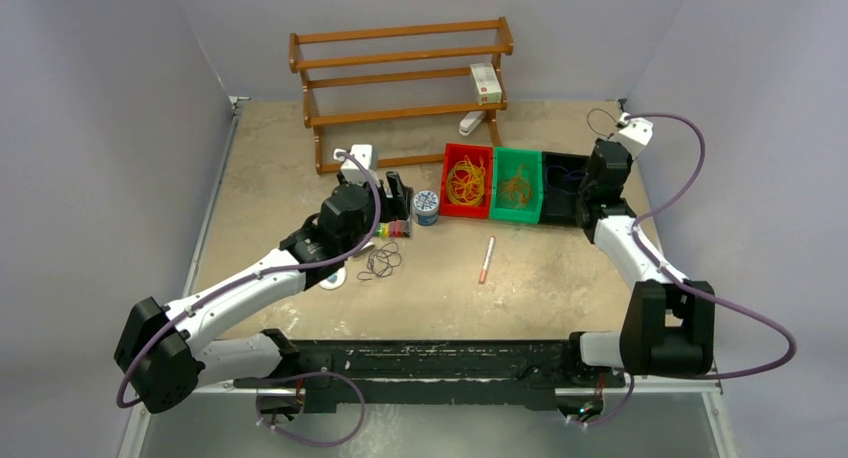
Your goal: Untangle the cables
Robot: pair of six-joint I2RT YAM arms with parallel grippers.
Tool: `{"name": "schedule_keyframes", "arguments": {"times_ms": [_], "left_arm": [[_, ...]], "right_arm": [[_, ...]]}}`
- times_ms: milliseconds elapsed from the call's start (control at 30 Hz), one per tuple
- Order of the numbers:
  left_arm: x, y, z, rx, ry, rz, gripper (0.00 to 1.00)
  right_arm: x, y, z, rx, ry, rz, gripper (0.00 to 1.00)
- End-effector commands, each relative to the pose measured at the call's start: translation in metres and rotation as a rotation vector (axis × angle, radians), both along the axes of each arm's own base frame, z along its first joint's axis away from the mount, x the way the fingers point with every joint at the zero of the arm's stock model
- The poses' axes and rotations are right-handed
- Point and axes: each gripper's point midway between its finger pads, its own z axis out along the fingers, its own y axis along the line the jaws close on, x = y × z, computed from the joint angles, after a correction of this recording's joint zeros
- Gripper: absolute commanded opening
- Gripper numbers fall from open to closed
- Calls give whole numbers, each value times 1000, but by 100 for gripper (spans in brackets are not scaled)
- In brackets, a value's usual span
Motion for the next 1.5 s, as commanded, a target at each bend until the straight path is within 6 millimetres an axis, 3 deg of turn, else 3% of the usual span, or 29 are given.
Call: {"name": "schedule_keyframes", "arguments": {"times_ms": [0,300,500,867,1200,1467], "left_arm": [[6,-6,29,-42,-54,0,69],[7,-6,25,-27,-44,-4,69],[7,-7,20,-22,-34,-2,69],[7,-9,15,-22,-20,-12,69],[5,-8,14,-11,-12,-16,69],[4,-11,10,-12,3,-28,68]], "right_arm": [[-8,-26,23,-28,-123,-141,0],[-6,-35,17,-54,-112,-179,0],[17,3,-4,28,-24,53,0],[27,45,-65,176,118,253,0],[30,35,-99,222,257,153,0],[12,35,-110,263,309,119,0]]}}
